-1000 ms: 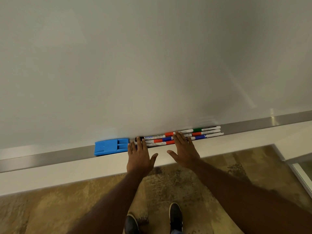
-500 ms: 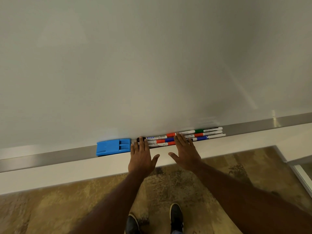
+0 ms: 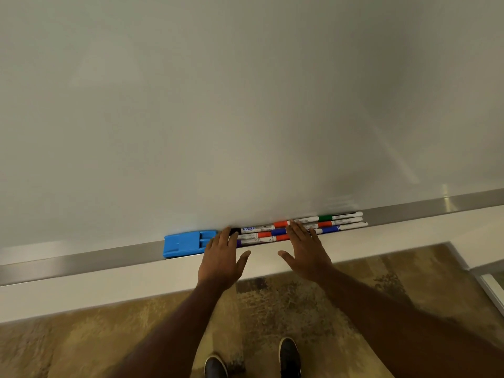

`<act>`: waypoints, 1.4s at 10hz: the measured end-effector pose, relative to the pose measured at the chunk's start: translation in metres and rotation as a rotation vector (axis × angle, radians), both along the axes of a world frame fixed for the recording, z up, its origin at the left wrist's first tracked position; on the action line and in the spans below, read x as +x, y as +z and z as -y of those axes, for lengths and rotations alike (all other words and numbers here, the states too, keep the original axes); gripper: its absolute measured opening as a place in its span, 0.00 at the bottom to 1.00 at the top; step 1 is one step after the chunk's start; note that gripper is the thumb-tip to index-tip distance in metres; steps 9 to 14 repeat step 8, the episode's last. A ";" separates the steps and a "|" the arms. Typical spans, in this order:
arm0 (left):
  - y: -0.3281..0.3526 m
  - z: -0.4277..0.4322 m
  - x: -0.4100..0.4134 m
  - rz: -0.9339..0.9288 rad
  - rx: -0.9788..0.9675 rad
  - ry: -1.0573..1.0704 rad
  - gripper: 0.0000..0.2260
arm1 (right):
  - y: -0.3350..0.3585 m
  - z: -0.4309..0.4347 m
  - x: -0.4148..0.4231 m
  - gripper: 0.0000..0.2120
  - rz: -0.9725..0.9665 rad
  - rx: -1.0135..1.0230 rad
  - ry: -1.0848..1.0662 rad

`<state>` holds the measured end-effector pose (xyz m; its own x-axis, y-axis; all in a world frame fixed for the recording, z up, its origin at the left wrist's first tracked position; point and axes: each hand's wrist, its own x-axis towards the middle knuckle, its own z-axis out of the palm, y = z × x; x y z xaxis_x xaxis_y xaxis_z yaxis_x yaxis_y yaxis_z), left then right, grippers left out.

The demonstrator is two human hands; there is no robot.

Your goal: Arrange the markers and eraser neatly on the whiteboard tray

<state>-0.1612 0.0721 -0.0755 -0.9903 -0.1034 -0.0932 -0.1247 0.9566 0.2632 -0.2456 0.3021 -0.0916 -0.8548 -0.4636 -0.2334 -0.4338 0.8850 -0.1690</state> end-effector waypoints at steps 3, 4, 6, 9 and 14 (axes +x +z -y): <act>0.049 0.032 -0.012 -0.018 -0.140 -0.177 0.18 | 0.054 0.006 -0.013 0.14 -0.078 -0.159 -0.030; 0.081 0.037 -0.021 -0.085 -0.214 -0.241 0.17 | 0.089 0.012 -0.023 0.12 -0.100 -0.118 0.008; 0.170 0.045 -0.038 -0.458 -0.220 -0.358 0.14 | 0.200 0.024 -0.036 0.13 -0.339 -0.224 0.111; 0.285 0.047 -0.042 -0.792 -0.272 -0.457 0.14 | 0.318 0.036 -0.031 0.17 -0.627 -0.348 0.175; 0.285 0.047 -0.042 -0.792 -0.272 -0.457 0.14 | 0.318 0.036 -0.031 0.17 -0.627 -0.348 0.175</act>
